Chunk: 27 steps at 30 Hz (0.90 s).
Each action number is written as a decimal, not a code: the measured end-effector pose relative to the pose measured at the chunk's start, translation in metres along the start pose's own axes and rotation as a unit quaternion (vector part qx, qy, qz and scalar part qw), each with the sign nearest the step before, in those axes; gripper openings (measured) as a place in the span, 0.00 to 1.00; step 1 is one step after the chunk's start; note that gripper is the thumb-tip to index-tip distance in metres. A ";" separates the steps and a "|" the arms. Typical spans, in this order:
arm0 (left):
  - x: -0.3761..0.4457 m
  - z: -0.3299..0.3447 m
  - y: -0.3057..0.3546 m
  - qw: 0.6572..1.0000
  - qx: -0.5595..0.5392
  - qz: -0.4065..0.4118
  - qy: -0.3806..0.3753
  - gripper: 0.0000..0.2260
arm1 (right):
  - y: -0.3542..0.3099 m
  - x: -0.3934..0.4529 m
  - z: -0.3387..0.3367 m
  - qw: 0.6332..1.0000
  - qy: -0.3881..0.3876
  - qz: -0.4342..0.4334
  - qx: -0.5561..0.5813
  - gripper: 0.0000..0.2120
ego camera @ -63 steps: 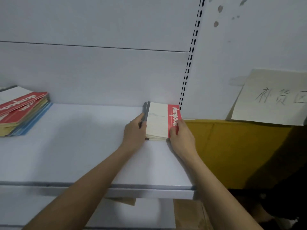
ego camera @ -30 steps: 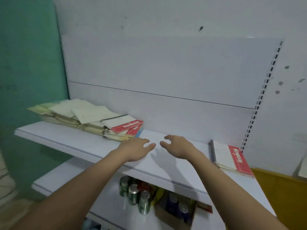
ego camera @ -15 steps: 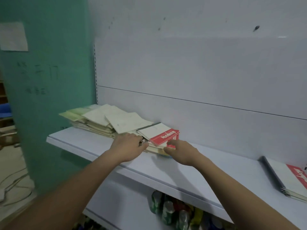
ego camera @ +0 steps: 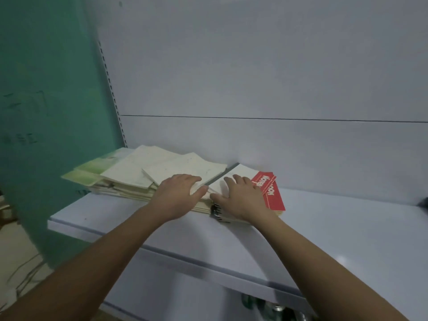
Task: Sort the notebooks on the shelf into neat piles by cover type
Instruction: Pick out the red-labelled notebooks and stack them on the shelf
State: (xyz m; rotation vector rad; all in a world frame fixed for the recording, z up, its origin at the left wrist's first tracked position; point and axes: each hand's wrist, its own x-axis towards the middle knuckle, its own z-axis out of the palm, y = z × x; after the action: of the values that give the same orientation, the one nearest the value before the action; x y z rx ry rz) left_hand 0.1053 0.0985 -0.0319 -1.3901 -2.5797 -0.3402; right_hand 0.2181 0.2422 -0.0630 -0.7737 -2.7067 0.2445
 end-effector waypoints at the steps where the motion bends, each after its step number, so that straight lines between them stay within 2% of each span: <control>1: 0.004 0.001 -0.002 1.000 -0.005 0.006 -0.002 0.24 | -0.002 0.007 0.004 1.000 -0.009 0.011 -0.007 0.37; 3: 0.015 0.003 -0.006 0.999 -0.030 0.019 -0.005 0.24 | -0.002 0.019 0.009 0.998 -0.036 0.042 -0.011 0.41; 5: 0.023 0.005 -0.010 0.997 -0.074 0.023 -0.010 0.23 | -0.002 0.021 0.015 0.997 -0.056 0.052 -0.018 0.41; 11: 0.040 0.017 -0.025 0.972 -0.227 0.057 -0.008 0.20 | -0.005 -0.035 0.025 0.997 0.003 0.003 -0.078 0.29; 15: 0.042 0.007 -0.012 0.938 -0.341 0.056 0.012 0.14 | -0.007 -0.034 0.008 1.000 0.014 0.024 0.009 0.23; 16: 0.043 0.003 -0.007 0.919 -0.393 0.036 -0.005 0.14 | -0.009 -0.031 0.003 0.997 0.033 0.039 0.059 0.22; 17: 0.043 -0.001 -0.004 0.883 -0.467 0.007 -0.039 0.15 | -0.011 -0.028 -0.001 0.992 0.052 0.054 0.106 0.22; 18: 0.042 -0.005 0.000 0.826 -0.556 -0.027 -0.090 0.16 | -0.016 -0.027 -0.005 0.987 0.068 0.056 0.135 0.22; 20: 0.040 -0.012 0.001 0.688 -0.686 -0.094 -0.216 0.19 | -0.025 -0.025 -0.009 0.987 0.076 0.016 0.143 0.22; 21: 0.039 -0.013 -0.001 0.632 -0.720 -0.109 -0.266 0.20 | -0.032 -0.026 -0.010 0.988 0.071 -0.010 0.137 0.23; 22: 0.039 -0.013 -0.004 0.591 -0.743 -0.117 -0.291 0.20 | -0.039 -0.028 -0.011 0.990 0.062 -0.030 0.119 0.24; 24: 0.037 -0.013 -0.010 0.567 -0.760 -0.132 -0.288 0.15 | -0.050 -0.031 -0.010 0.996 0.043 -0.052 0.062 0.26; 27: 0.036 -0.014 -0.024 0.584 -0.750 -0.169 -0.260 0.10 | -0.055 -0.037 -0.013 0.996 -0.021 -0.057 0.060 0.29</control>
State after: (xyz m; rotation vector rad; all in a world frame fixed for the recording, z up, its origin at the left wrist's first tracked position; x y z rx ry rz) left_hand 0.0661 0.1104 -0.0110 -1.1660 -2.6846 -3.1332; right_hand 0.2251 0.1770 -0.0464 -0.5855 -2.7349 0.3973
